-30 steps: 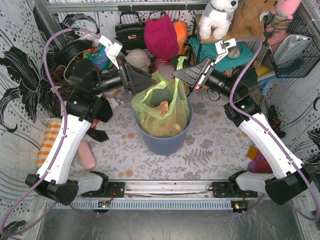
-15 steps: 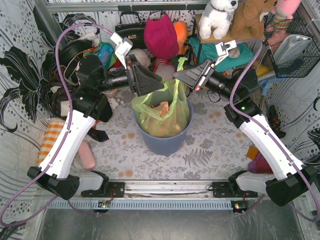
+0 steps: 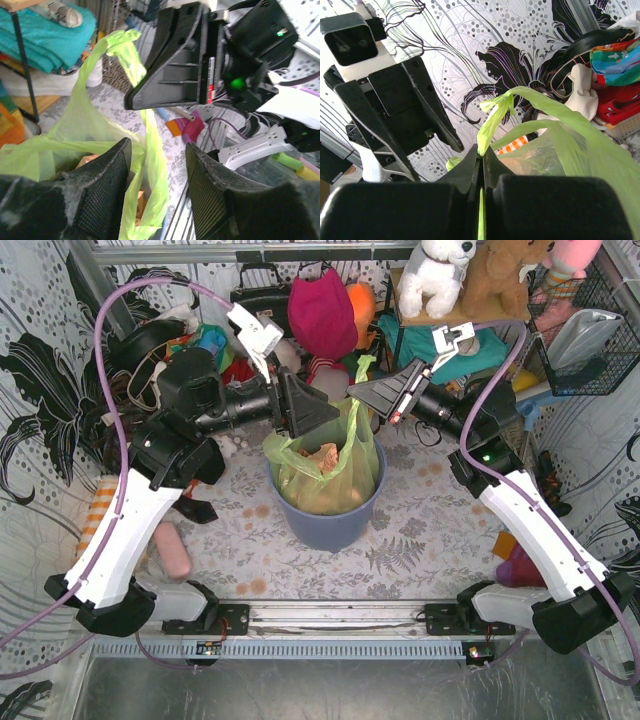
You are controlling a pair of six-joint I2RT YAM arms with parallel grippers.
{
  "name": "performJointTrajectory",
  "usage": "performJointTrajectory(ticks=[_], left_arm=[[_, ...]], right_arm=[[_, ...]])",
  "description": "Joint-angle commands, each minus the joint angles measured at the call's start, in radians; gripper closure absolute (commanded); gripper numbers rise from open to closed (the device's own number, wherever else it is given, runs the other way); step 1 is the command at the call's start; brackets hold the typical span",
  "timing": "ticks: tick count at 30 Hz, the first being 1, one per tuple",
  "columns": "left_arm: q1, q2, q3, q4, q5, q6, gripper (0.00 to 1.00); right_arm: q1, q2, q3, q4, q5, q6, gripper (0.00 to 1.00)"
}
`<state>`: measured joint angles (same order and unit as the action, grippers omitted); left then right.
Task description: Tie the trash bag
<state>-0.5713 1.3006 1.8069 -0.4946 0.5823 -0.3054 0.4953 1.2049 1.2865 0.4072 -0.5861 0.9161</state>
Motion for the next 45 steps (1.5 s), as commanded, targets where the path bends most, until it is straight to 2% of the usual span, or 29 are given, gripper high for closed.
performJointTrajectory(ticks=[1,4,11,15,19,21,27,32,34,37,38,45], left_arm=[[-0.034,0.031,0.055,-0.125,-0.141,0.088,0.45],[-0.048,0.033,0.06,-0.13,-0.152,0.097,0.46],[-0.065,0.049,0.08,-0.169,-0.19,0.117,0.55],[-0.07,0.051,0.094,-0.199,-0.207,0.131,0.52],[-0.073,0.05,0.112,-0.223,-0.219,0.146,0.42],[-0.075,0.049,0.121,-0.233,-0.232,0.151,0.4],[-0.09,0.062,0.134,-0.247,-0.273,0.162,0.46],[-0.131,0.105,0.174,-0.276,-0.285,0.181,0.44],[-0.147,0.117,0.198,-0.292,-0.313,0.193,0.52],[-0.164,0.119,0.213,-0.309,-0.395,0.205,0.73],[-0.167,0.117,0.214,-0.317,-0.425,0.208,0.77],[-0.179,0.102,0.221,-0.395,-0.619,0.261,0.91]], right_arm=[[0.005,-0.023,-0.003,0.067,0.003,0.007,1.0],[0.005,-0.029,-0.01,0.073,0.008,0.007,1.0],[0.005,-0.034,-0.016,0.075,0.009,0.004,1.0],[0.005,-0.033,-0.015,0.077,0.009,0.003,1.0],[0.005,-0.03,-0.017,0.081,0.009,0.005,1.0],[0.005,-0.03,-0.018,0.083,0.009,0.006,1.0],[0.005,-0.03,-0.018,0.085,0.01,0.005,1.0],[0.005,-0.032,-0.018,0.085,0.011,0.006,1.0],[0.005,-0.034,-0.021,0.085,0.011,0.006,1.0],[0.006,-0.036,-0.023,0.085,0.011,0.004,1.0],[0.005,-0.036,-0.023,0.085,0.011,0.004,1.0],[0.004,-0.029,-0.022,0.082,0.008,0.004,1.0]])
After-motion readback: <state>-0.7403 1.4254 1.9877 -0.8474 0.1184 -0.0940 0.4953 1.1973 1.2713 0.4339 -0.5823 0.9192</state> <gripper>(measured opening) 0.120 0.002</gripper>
